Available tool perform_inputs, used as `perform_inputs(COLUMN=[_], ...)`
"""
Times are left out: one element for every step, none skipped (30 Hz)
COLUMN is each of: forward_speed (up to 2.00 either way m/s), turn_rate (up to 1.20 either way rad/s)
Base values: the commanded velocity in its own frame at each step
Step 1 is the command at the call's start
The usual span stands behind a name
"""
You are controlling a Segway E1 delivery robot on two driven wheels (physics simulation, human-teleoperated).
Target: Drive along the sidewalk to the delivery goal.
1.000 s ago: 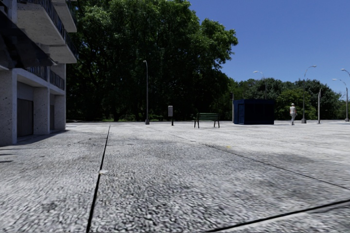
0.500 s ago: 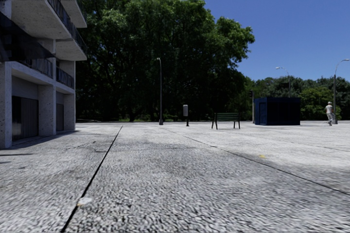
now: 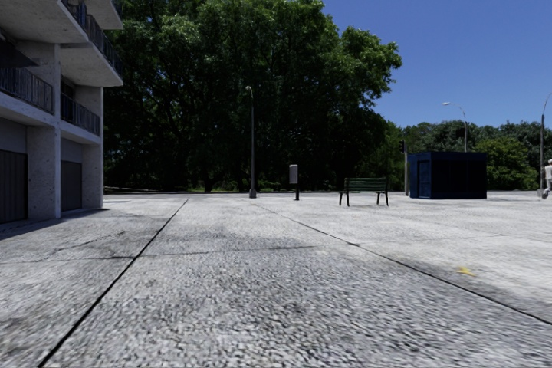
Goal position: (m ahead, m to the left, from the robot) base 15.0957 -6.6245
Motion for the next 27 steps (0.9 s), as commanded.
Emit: perform_inputs(forward_speed=[2.0,2.0,2.0,2.0,2.0,2.0,2.0,2.0,2.0,2.0,2.0,2.0,2.0,2.0,2.0,2.0,2.0,2.0,2.0,2.0,2.0,2.0,2.0,2.0,2.0,2.0,2.0], turn_rate=[0.0,0.0,0.0,0.0,0.0,0.0,0.0,0.0,0.0,0.0,0.0,0.0,0.0,0.0,0.0,0.0,0.0,0.0,0.0,0.0,0.0,0.0,0.0,0.0,0.0,0.0,0.0])
